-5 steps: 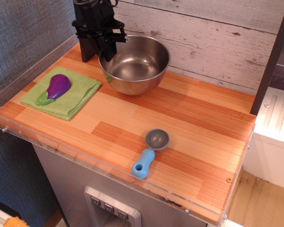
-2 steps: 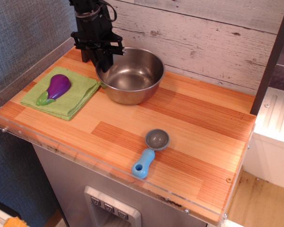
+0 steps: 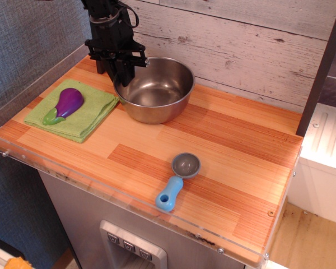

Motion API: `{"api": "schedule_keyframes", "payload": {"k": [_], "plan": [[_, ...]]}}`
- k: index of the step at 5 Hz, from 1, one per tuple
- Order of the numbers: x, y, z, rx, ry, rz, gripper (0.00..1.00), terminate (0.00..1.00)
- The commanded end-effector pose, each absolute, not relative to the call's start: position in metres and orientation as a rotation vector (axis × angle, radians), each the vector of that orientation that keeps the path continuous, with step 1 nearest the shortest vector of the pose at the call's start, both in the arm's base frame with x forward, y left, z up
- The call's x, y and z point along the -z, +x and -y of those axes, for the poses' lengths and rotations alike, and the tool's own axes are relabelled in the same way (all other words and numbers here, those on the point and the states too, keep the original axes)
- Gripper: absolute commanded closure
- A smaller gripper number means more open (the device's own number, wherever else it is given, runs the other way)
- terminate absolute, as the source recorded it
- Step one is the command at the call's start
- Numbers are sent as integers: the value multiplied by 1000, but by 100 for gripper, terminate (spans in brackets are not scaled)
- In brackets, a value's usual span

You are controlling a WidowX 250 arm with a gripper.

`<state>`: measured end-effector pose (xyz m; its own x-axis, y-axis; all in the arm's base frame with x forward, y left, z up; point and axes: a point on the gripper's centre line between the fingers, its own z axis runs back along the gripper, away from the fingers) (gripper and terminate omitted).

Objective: Move the pan to the upper right corner of the green cloth

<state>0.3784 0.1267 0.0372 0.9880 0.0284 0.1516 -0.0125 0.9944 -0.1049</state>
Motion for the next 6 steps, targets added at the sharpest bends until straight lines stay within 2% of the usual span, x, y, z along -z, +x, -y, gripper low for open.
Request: {"api": "schedule_keyframes", "payload": {"k": [1, 2, 3, 4, 5, 6], "plan": [[-103, 366, -127, 14, -59, 292, 0, 0], [-128, 350, -116, 40, -41, 315, 0, 0], [-136, 338, -94, 58, -51, 270, 0, 0], [-127, 326, -77, 59, -39, 224, 0, 0], [-116, 319, -76, 55, -11, 174, 0, 0], [-110, 316, -77, 48, 14, 167, 0, 0]]}}
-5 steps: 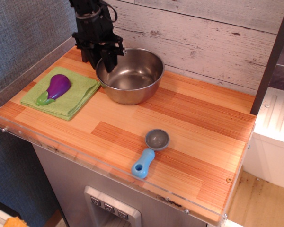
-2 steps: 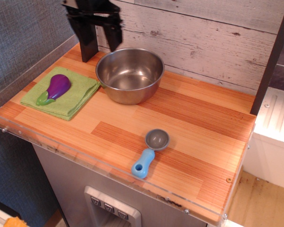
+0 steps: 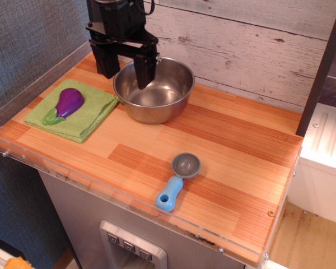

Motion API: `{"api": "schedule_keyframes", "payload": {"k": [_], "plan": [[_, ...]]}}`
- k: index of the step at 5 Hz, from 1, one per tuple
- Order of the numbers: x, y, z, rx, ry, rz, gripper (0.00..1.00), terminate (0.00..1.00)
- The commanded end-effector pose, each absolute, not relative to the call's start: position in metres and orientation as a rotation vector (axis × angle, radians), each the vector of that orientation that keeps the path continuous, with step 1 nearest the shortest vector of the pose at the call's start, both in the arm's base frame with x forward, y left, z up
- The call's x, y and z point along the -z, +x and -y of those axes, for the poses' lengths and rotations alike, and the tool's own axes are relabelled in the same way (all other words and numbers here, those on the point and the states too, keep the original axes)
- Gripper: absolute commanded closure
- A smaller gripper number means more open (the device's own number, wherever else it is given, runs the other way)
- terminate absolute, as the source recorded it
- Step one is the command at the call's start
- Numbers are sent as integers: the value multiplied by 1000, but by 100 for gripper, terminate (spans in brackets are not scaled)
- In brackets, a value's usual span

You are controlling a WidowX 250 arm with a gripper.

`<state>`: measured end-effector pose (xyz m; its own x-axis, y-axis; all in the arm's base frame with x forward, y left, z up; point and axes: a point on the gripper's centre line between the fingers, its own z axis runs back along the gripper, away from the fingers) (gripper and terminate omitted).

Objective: Move the pan to the upper right corner of the green cloth

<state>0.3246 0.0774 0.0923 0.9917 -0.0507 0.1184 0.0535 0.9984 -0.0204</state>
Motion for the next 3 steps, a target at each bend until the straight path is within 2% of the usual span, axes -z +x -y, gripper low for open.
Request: {"api": "schedule_keyframes", "payload": {"k": [1, 2, 3], "plan": [[-108, 317, -78, 90, -6, 142, 0, 0], [-108, 317, -78, 90, -6, 142, 0, 0], [-108, 317, -78, 90, -6, 142, 0, 100]]}}
